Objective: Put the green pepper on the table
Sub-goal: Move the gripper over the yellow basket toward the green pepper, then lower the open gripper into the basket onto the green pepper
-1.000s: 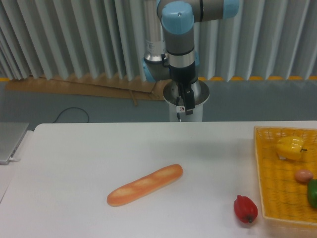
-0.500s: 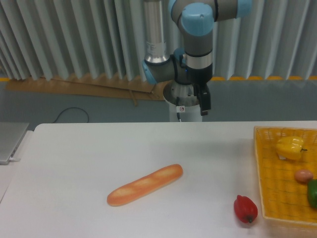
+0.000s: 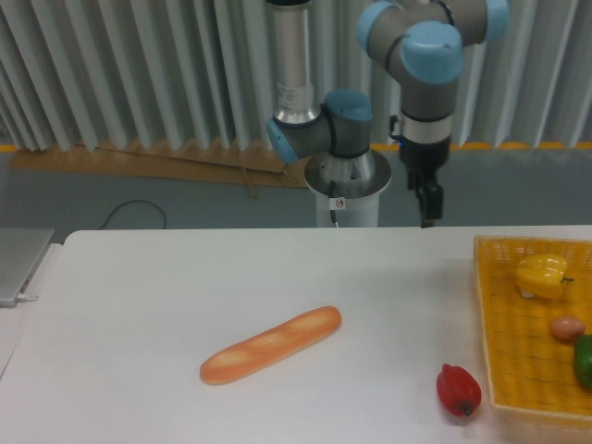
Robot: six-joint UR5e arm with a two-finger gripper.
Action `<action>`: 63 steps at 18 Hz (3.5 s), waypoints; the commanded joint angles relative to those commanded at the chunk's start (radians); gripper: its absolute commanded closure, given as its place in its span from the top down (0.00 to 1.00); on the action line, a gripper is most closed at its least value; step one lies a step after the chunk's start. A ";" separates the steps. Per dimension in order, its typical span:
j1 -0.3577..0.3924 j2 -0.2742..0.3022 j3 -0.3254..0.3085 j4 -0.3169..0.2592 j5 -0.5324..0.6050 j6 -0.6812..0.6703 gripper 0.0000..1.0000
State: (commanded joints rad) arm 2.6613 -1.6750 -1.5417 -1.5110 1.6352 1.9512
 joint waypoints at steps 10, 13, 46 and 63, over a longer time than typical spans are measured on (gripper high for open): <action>0.202 -0.051 0.015 0.080 -0.034 -0.072 1.00; 0.218 -0.095 0.073 0.086 0.001 -0.065 1.00; 0.161 -0.446 0.282 0.497 0.029 -0.115 1.00; 0.203 -0.483 0.259 0.552 0.029 -0.747 1.00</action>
State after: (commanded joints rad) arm 2.8640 -2.1583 -1.2824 -0.9587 1.6644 1.2047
